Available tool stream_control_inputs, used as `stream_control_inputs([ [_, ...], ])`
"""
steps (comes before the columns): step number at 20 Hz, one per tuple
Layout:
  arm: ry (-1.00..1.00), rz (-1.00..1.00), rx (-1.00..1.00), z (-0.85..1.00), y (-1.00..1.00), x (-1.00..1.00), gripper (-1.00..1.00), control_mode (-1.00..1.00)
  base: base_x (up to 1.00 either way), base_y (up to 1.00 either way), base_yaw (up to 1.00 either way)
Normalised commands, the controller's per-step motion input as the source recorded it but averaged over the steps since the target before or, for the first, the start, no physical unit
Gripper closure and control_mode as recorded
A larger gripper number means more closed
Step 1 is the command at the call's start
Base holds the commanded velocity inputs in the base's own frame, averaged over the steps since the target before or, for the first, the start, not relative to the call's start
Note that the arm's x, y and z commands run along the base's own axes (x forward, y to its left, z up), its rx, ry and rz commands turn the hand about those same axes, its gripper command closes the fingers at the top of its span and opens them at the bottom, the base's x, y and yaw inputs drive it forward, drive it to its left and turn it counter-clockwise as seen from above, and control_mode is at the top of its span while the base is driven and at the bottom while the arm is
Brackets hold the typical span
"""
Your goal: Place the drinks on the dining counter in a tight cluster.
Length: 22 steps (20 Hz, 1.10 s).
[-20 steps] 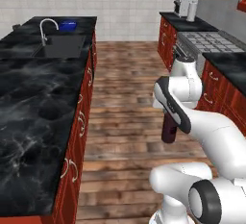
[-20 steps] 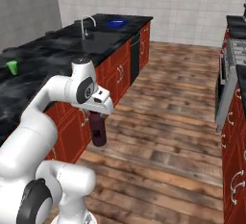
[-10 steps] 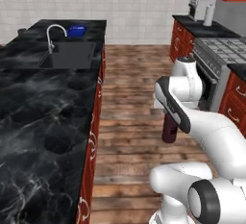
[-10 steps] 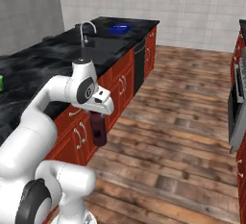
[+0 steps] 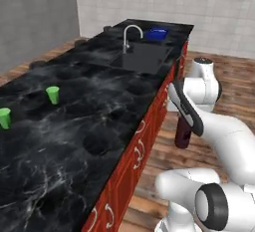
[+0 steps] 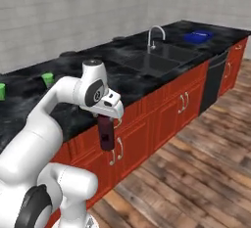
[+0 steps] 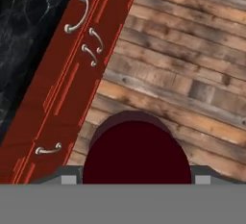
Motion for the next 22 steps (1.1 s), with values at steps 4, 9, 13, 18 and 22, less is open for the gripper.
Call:
stream_control_inputs([
  [4, 0.0, 0.0, 0.0, 0.0, 0.0, 0.0, 1.0, 1.0, 0.47, 0.0, 0.75],
  [9, 0.0, 0.0, 0.0, 0.0, 0.0, 0.0, 1.0, 1.0, 0.15, 0.0, 0.95],
  [13, 0.0, 0.0, 0.0, 0.0, 0.0, 0.0, 1.0, 1.0, 0.06, 0.01, 0.98],
  [18, 0.0, 0.0, 0.0, 0.0, 0.0, 0.0, 1.0, 1.0, 0.52, 0.0, 0.67],
  [22, 0.0, 0.0, 0.0, 0.0, 0.0, 0.0, 1.0, 1.0, 0.63, -0.12, 0.43],
])
